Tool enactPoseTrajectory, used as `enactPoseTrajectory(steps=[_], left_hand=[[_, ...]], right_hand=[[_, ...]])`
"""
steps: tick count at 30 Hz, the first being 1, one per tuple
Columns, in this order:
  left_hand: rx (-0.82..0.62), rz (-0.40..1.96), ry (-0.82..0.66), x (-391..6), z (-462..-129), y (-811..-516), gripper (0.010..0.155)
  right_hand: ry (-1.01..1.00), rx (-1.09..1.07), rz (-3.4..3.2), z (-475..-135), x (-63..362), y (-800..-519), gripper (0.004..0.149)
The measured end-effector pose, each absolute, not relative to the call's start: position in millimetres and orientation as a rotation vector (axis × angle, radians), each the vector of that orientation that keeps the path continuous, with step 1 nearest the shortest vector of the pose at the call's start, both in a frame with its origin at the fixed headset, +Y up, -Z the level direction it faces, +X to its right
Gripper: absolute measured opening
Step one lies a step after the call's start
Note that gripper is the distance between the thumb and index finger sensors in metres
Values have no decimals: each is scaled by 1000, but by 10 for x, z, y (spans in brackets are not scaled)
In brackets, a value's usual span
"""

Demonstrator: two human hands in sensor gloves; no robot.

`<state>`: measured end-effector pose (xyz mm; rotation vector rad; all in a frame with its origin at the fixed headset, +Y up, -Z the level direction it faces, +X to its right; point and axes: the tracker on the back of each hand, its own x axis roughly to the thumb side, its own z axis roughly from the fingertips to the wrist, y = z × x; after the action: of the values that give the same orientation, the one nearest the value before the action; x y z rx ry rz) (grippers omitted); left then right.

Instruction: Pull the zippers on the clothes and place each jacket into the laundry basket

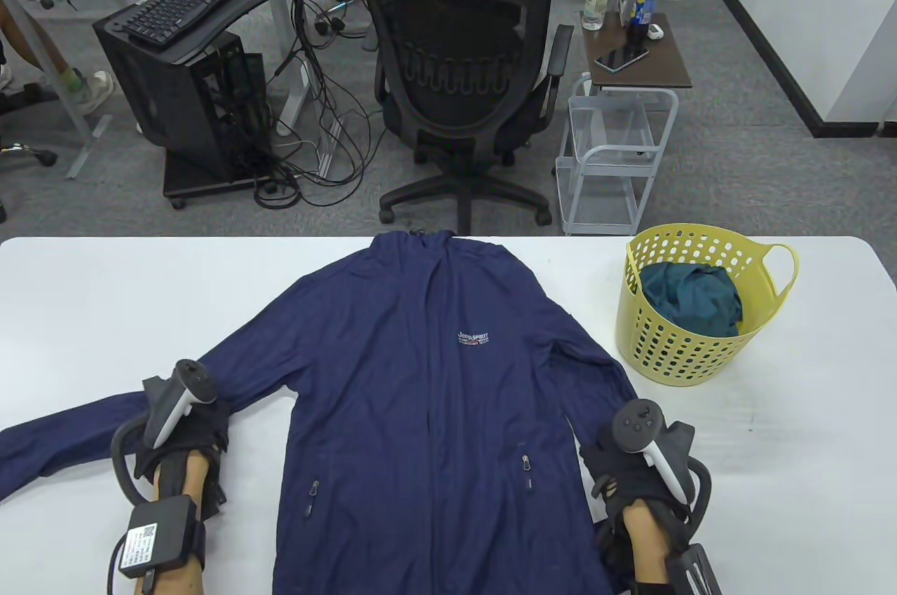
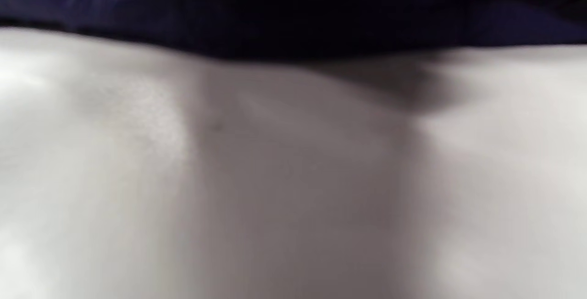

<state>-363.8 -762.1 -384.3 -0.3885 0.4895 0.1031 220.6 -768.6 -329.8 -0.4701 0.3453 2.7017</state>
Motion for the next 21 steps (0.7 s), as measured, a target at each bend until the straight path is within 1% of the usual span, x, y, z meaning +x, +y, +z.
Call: enactPoseTrajectory(steps=[2,4,7,10,11,14,16,21], left_hand=[[-391,109,501,-3427,-3717,-7579,71],[-449,122,498,-3163,-3585,-7555,74],[-505,182,447,-2781,-3451,-7533,80],[-604,342,362,-2379,-3350,-7530,86],[-624,375,311,-2222,-3324,-7520,86],[-665,398,206,-1829,-3293,-7501,86],[-694,449,127,-1609,-3284,-7522,86],[-774,738,-42,-1187,-3210,-7657,88]], right_hand=[[356,-454,2715,-3301,2162,-7679,62],[351,-434,2732,-3294,2112,-7664,61],[345,-400,2759,-3264,2040,-7622,60],[350,-360,2725,-3244,1952,-7606,59],[359,-339,2718,-3241,1913,-7605,59],[379,-289,2729,-3233,1804,-7605,58],[391,-254,2733,-3221,1734,-7604,58],[506,-154,2663,-3191,1551,-7649,57]])
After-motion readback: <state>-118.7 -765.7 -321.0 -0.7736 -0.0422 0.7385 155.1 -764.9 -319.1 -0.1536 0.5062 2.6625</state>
